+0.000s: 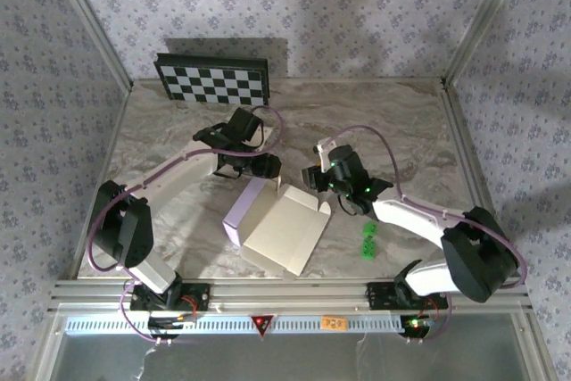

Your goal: Fold the paper box

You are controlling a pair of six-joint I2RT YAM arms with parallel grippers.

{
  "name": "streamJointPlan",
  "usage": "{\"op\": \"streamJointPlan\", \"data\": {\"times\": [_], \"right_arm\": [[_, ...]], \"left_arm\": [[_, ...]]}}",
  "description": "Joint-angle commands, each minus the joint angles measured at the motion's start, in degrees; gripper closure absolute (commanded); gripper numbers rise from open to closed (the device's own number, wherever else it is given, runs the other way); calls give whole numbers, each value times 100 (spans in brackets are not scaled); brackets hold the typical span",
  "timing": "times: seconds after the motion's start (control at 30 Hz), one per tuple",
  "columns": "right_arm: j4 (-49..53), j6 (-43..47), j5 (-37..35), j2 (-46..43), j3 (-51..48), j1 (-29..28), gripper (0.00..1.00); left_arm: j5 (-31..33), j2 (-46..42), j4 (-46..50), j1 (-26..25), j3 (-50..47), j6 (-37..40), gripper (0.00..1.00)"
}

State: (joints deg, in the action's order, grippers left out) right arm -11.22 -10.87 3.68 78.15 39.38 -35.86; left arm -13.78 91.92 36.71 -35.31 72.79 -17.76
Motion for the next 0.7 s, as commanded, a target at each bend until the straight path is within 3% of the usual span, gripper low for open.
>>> {"op": "streamJointPlan", "data": {"times": [0.0, 0.17, 0.27, 0.5, 0.67], "right_arm": [[-1072, 1275, 2108, 332, -240, 212, 53], [-1295, 2485, 3176, 1063, -56, 229, 50], [-1788, 2826, 3449, 1480, 0, 248, 49], [-2782, 2805, 4199, 2349, 302, 449, 49], [-2858, 2681, 4845, 2580, 575, 538, 50]], "left_arm": [[-238, 1, 557, -86, -125, 217, 46], [-309, 26, 581, -112, -113, 271, 46], [-343, 19, 618, -119, -99, 307, 46], [-493, 2, 653, -127, -81, 405, 46], [-639, -25, 607, -126, -61, 448, 47]]}}
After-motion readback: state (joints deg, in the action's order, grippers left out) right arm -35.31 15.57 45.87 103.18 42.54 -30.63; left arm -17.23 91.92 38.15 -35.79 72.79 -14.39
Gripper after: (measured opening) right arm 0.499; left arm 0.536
